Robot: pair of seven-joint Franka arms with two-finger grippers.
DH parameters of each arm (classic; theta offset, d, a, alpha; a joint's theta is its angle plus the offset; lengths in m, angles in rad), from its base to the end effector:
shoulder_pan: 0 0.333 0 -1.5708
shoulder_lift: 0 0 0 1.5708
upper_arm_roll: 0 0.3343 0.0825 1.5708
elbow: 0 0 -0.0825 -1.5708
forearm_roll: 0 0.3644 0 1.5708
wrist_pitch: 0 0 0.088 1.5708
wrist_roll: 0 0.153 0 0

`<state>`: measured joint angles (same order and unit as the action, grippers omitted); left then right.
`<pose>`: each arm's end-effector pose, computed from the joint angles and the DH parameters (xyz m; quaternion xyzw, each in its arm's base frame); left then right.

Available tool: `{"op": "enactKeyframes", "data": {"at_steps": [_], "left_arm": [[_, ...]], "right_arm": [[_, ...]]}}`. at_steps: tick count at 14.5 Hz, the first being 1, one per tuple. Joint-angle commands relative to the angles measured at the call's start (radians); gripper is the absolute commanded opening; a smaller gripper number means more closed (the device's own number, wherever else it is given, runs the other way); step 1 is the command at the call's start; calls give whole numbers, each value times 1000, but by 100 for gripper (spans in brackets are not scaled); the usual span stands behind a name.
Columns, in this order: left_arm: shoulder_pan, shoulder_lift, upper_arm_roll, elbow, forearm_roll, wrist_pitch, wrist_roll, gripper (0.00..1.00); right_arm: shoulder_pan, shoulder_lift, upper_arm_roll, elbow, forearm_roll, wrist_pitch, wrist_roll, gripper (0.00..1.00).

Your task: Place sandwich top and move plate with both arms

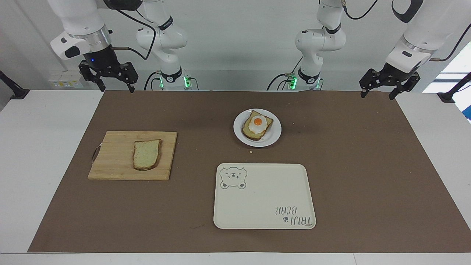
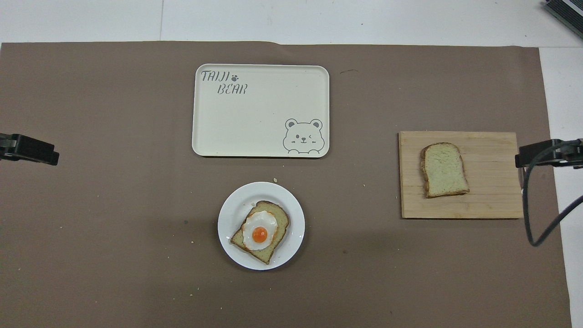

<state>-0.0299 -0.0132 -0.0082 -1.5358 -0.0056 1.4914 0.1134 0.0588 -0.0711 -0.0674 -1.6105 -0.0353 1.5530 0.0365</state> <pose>0.5209 -0.0208 0.6127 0.9970 -0.0758 -0.0155 0.0033 0.5102 -0.0111 0.6144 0.9996 -0.0229 0.0069 0.0152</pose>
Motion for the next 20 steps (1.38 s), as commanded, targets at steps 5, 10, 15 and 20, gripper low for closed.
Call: {"op": "enactKeyframes", "data": {"at_steps": [5, 10, 15, 20], "left_arm": [[18, -1, -10, 9, 9, -20, 9, 100], [18, -1, -10, 9, 9, -20, 9, 100], [18, -1, -10, 9, 9, -20, 9, 100], [18, 1, -10, 9, 9, -20, 9, 100]], "right_arm": [[-8, -3, 4, -164, 5, 183, -27, 100], [-8, 48, 4, -218, 5, 269, -30, 100], [-42, 108, 3, -304, 5, 384, -90, 100], [-83, 142, 3, -379, 40, 506, -274, 100]]}}
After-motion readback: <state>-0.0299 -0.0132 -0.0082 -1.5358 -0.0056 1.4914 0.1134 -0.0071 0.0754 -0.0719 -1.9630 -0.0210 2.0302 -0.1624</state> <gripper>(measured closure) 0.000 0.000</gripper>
